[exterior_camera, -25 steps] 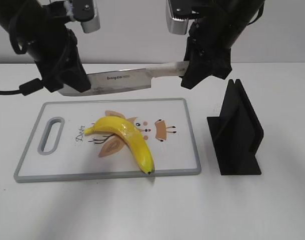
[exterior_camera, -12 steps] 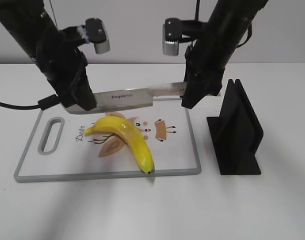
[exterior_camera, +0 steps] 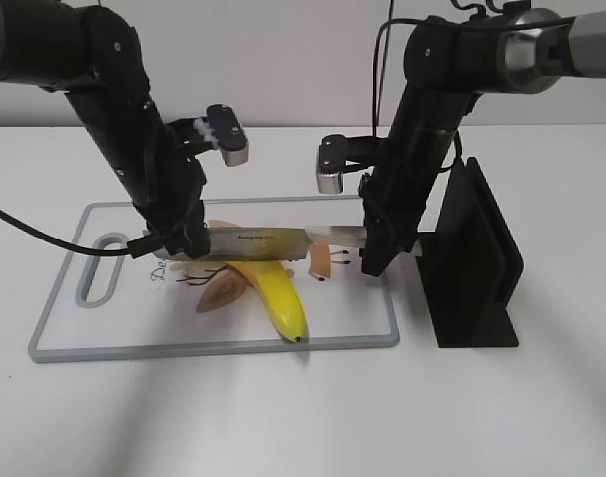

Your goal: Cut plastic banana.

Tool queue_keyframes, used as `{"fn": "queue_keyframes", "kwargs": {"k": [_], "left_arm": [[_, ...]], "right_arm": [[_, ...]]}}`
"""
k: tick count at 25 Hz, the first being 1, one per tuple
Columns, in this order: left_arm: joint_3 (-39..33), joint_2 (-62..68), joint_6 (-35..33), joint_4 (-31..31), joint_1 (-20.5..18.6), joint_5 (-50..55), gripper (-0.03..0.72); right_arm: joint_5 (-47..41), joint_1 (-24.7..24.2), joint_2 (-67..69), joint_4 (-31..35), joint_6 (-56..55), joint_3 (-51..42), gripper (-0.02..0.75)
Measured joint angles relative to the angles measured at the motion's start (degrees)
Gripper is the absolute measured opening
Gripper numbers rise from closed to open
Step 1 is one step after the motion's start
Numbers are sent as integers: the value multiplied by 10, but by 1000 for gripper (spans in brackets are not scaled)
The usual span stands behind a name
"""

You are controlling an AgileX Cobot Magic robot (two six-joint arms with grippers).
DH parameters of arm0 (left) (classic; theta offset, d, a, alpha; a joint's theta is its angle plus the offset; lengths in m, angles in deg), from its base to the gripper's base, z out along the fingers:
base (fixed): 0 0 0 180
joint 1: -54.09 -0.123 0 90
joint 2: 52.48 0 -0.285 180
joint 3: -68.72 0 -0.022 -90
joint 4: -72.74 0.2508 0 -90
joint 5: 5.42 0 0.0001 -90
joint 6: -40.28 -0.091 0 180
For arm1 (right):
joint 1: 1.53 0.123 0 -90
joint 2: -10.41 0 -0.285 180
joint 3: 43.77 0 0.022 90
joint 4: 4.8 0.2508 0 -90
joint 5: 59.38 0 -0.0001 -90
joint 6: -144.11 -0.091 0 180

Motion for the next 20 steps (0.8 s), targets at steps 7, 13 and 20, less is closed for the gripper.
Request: {"fn": "queue_keyframes", "kwargs": {"k": [7, 13, 20], "left_arm": [[0, -42, 13, 18, 5, 2, 0], [0, -134, 19, 55, 8, 33, -8], [2, -203, 20, 74, 10, 45, -13]], "right_arm": [[-27, 4, -35, -13, -16, 22, 204], [-45, 8, -107, -9, -17, 48, 204], [-50, 11, -170, 4, -14, 60, 204]]}}
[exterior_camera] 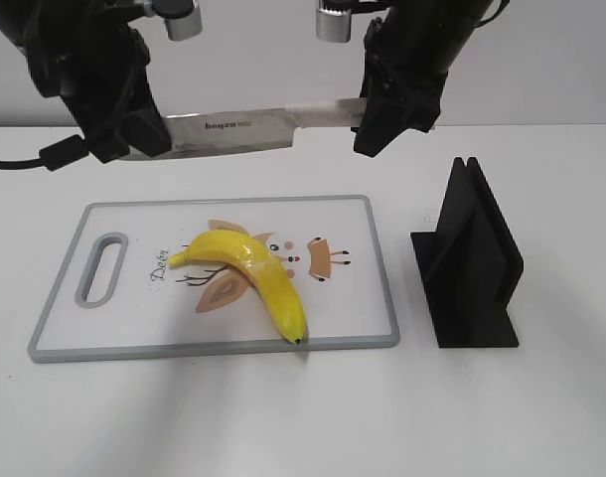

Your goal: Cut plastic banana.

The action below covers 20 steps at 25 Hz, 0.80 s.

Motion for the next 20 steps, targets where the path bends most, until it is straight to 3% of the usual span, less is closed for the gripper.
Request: {"fn": "queue_keyframes", "kwargs": {"k": [11, 14, 18, 20], "left_arm": [[0, -2, 0, 0, 1, -5, 14], [0, -2, 6, 5, 0, -10, 145], [0, -2, 10, 9, -1, -17, 441], [-1, -4, 10, 10, -1, -34, 553]], "right_arm": [[-2, 0, -3, 1, 0, 1, 202], [-5, 0, -3, 8, 0, 1, 188], [-5, 0, -4, 3, -3, 1, 172], [-3, -1, -4, -7, -9, 1, 170]]}}
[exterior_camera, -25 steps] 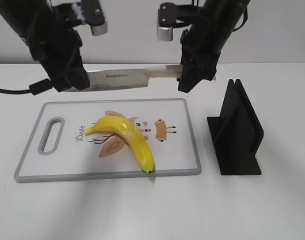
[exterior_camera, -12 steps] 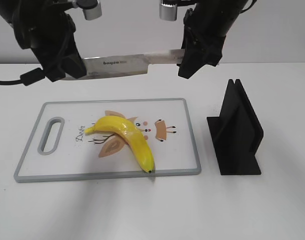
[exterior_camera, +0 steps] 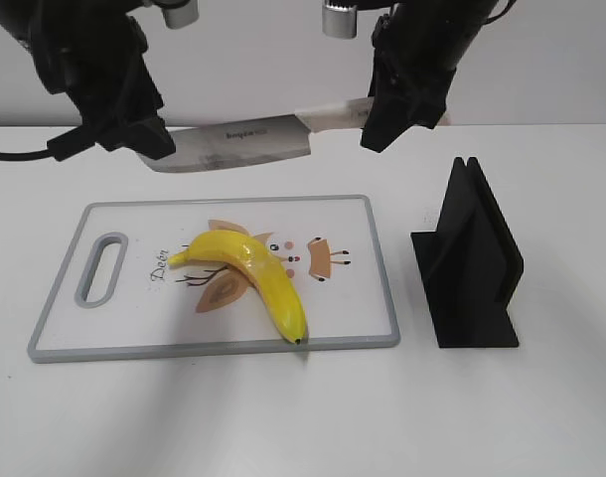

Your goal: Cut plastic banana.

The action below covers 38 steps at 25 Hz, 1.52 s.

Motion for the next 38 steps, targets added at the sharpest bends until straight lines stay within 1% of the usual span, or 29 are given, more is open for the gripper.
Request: {"fn": "queue_keyframes", "kwargs": {"k": [1, 3, 5, 6, 7, 9, 11, 12, 14, 16, 18, 20, 24, 27, 29, 31, 35, 38], "left_arm": [[-1, -4, 0, 1, 0, -12, 589], [0, -15, 0, 1, 0, -39, 621], [5, -30, 3, 1, 0, -57, 628], [8, -36, 12, 3, 0, -59, 629], [13, -43, 35, 10, -1, -60, 629], [19, -56, 105, 38, -2, -58, 625], [22, -68, 216, 88, -7, -42, 615], [22, -73, 272, 120, -10, -26, 609], [22, -80, 355, 170, -18, 31, 599], [22, -83, 419, 190, -29, 97, 595], [22, -84, 468, 191, -47, 137, 593], [19, -87, 488, 169, -70, 147, 593], [-16, -124, 498, 79, -132, 150, 593], [-67, -175, 497, 63, -165, 150, 593], [-103, -219, 497, 62, -175, 151, 593], [-141, -264, 497, 62, -176, 152, 593], [-211, -360, 497, 59, -176, 153, 586], [-255, -430, 497, 60, -176, 153, 585]], "right_arm": [[1, 0, 0, -3, -3, 0, 170], [2, -2, 0, -10, -4, 0, 170], [2, -2, 0, -10, -7, 1, 170], [2, -2, 0, -10, -14, 1, 170], [2, -2, 0, -10, -27, 2, 170], [3, -2, -2, -10, -56, 3, 170], [3, -2, -9, -11, -105, 4, 170], [3, -2, -15, -14, -137, 4, 170], [3, -2, -26, -23, -195, 5, 170], [3, -2, -36, -29, -244, 5, 170], [3, -2, -46, -32, -288, 5, 170], [3, -2, -55, -32, -338, 5, 170], [3, -2, -88, -26, -405, -27, 170], [3, -2, -130, -14, -433, -79, 170], [5, -2, -165, -11, -458, -123, 170], [23, -2, -197, -10, -481, -177, 170], [94, -2, -260, -10, -540, -268, 170], [138, -2, -301, -17, -582, -311, 170]]}}
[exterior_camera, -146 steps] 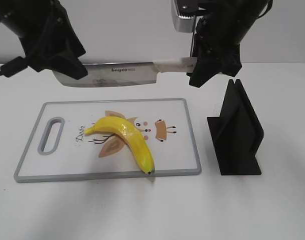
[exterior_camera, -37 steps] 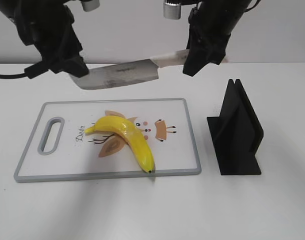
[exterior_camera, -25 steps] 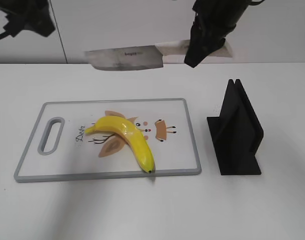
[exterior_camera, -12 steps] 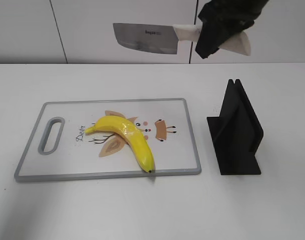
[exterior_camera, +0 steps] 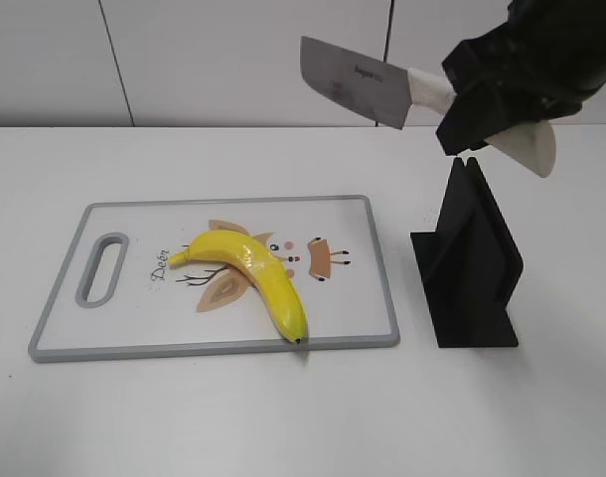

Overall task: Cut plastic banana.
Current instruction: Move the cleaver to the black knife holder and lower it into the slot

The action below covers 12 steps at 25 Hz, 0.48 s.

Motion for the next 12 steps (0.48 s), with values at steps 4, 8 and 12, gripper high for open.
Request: {"fn": "queue_keyframes", "kwargs": {"k": [4, 8, 12], "left_arm": [[-60, -91, 0, 0, 0, -3, 581], [-127, -184, -1, 0, 0, -21, 570], [-195, -274, -2, 0, 0, -26, 569]], "right_arm": [[36, 0, -46, -34, -82, -46, 170], [71, 0, -89, -48, -134, -90, 170], [82, 0, -120, -68, -172, -128, 170]]}}
